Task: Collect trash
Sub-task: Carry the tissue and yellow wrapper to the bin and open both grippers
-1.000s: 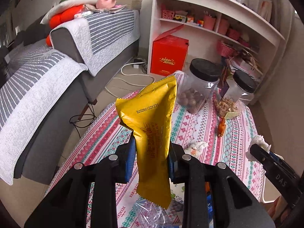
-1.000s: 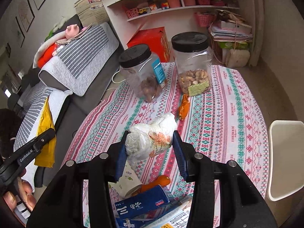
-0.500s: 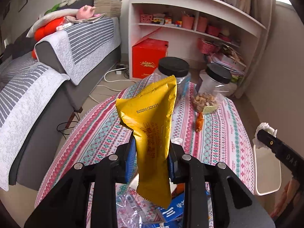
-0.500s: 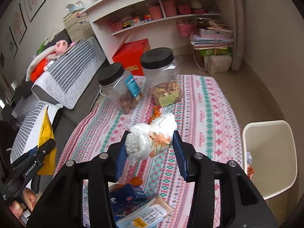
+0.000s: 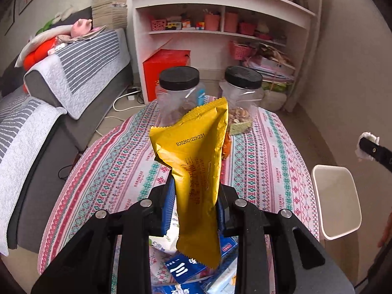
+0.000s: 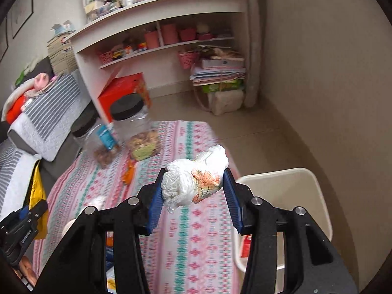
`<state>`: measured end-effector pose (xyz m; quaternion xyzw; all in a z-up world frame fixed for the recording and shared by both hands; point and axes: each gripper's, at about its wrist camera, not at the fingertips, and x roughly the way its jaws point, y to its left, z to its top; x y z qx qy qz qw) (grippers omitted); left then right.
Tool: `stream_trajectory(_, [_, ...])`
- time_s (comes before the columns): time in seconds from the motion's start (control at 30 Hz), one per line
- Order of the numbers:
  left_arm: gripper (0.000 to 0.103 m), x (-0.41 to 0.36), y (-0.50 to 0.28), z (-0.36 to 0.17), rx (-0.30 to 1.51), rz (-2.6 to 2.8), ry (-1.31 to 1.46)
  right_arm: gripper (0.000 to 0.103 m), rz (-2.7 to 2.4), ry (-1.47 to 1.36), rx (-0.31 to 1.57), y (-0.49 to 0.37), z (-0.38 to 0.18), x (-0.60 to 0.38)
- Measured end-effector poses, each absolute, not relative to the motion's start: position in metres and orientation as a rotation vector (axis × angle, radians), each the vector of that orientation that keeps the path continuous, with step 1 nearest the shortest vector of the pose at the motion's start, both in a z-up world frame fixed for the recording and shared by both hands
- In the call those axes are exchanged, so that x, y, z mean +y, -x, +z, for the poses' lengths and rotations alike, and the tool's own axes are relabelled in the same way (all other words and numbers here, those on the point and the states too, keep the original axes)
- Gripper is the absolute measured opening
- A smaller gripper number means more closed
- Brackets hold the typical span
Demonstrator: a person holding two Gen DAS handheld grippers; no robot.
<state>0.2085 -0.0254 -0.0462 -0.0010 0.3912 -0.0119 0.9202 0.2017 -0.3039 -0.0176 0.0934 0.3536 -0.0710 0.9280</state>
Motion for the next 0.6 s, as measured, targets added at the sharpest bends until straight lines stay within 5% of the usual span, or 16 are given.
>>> stream_trajectory(0.2, [0.029,-0.058,-0.208,-0.054,0.819,-0.080,-0.025,0.049,-0.277,-0.223,0.714,-0.190,-0.014,-0.354])
stream_trajectory(0.33, [0.029,-0.088,-0.204,-0.059,0.816,-0.137,-0.057,0.076,-0.362,-0.275,0.688,-0.176,-0.008,-0.387])
stream_trajectory(0.5, [0.029,-0.132,-0.201,-0.067,0.821,-0.220,-0.094,0.092,-0.456,-0.319,0.640,-0.151,0.003,-0.425])
stream_trajectory(0.6, [0.029,-0.163,-0.199,-0.075,0.847,-0.268,-0.108,0.092,-0.478,-0.365,0.619,-0.137,0.008,-0.446])
